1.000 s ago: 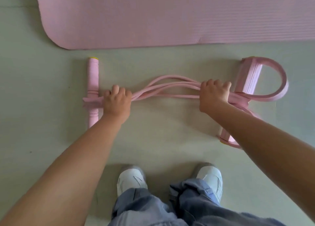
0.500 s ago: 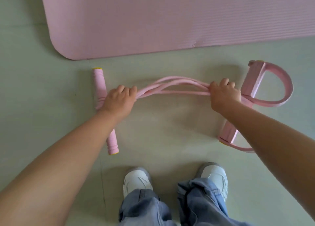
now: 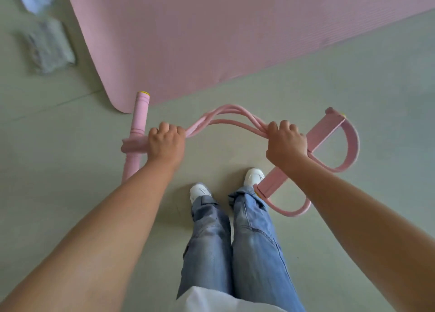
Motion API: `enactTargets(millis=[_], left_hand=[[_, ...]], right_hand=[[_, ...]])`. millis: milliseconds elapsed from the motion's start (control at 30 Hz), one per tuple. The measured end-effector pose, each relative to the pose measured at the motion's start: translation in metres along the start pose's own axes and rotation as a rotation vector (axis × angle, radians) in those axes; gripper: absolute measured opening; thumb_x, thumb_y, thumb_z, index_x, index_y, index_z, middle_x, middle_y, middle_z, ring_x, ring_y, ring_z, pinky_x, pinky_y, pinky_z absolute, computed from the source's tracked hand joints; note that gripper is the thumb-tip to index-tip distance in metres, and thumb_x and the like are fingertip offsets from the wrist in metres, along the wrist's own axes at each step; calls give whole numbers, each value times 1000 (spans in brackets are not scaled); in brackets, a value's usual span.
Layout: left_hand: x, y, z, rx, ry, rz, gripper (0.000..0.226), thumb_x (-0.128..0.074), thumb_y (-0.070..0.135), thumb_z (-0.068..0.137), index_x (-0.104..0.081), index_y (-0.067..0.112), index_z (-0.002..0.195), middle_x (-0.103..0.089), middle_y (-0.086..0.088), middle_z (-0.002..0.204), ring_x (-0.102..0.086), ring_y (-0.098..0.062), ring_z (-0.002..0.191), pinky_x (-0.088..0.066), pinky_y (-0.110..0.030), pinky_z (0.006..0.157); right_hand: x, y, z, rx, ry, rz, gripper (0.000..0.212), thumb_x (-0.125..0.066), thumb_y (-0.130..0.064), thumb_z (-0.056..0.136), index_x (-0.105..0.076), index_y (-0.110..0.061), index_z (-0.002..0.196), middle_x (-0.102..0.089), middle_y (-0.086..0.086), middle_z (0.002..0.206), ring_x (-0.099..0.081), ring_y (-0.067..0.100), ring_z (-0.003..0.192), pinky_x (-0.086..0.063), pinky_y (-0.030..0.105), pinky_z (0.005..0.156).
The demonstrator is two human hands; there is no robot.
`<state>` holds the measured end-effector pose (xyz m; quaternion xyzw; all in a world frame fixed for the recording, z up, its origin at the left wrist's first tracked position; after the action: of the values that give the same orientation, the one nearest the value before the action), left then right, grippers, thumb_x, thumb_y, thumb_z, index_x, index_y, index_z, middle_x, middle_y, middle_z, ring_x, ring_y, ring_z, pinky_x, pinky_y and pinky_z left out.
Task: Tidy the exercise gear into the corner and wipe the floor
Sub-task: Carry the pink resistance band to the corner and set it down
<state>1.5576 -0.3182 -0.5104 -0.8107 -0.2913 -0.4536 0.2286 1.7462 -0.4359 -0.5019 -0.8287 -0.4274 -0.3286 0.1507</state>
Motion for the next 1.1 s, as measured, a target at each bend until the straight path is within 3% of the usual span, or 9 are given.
enactTargets(millis=[33,67,133,200,500,700,800,967,1100], left_hand=[[31,5,-11,7,6,67,11,-68,2,49,-69,7,58,-66,-7,54,-67,-24,57,-50,-20,50],[60,11,-21,58,-64,88,14,-69,4,62,-71,7,75,-71,-8,73,-69,-26,75,-53,-23,59],[108,27,-37,96,-131,42,27,-45,3,91,-56,2,116,-61,-15,119,-54,-31,116,-47,-35,88],[158,46,-48,70,-184,30,33,-31,1,97,-46,0,126,-51,-17,132,-44,-34,126,-42,-40,96],[327,170,-84,-151,-76,126,36,-29,-2,97,-41,-4,131,-49,-21,135,-49,-38,125,-43,-44,99],[401,309,-78,-342,-47,272,37,-30,-2,98,-38,-2,134,-46,-18,138,-49,-36,128,-42,-42,101],[435,397,-62,-392,-34,327,38,-30,0,99,-36,1,137,-44,-16,140,-46,-34,131,-40,-41,103],[494,551,-36,-432,16,385,37,-29,2,100,-37,0,137,-44,-15,141,-47,-33,131,-41,-40,104],[539,650,-10,-487,65,438,37,-28,0,99,-37,0,136,-45,-16,140,-49,-34,129,-41,-40,103]], right_hand=[[15,10,-23,2,4,5,50,-46,-10,90,-30,-7,137,-43,14,133,-43,32,122,-42,41,94],[30,22,-46,6,6,6,56,-46,-11,91,-24,-7,142,-43,12,135,-43,32,123,-42,41,95],[59,45,-90,3,-1,16,67,-45,-12,91,-10,-8,148,-41,11,139,-42,33,125,-42,42,96],[88,70,-129,-17,12,46,70,-44,-11,91,-4,-9,149,-40,11,141,-42,33,125,-42,42,96],[143,197,-276,-237,71,249,70,-38,-9,94,3,-12,150,-37,10,144,-39,31,127,-42,38,97],[156,325,-326,-400,229,434,77,-42,-4,90,1,-26,151,-41,10,136,-42,28,122,-44,34,90],[159,404,-338,-465,314,494,76,-42,-4,91,1,-22,151,-41,10,135,-43,27,120,-44,33,90],[161,546,-340,-505,336,552,54,-43,2,86,-29,-9,136,-46,9,130,-45,28,119,-44,37,92],[173,648,-326,-502,331,581,48,-43,4,84,-34,-8,130,-48,10,125,-47,28,115,-43,34,87]])
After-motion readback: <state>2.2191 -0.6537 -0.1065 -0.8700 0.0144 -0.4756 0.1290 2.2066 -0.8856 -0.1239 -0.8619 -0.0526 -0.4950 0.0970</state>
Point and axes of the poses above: each hand's wrist, its own z-axis towards the middle knuckle, its own x-axis out of the back of the hand, y = z × x, the point moved 3 cm from there along z, towards the middle knuckle
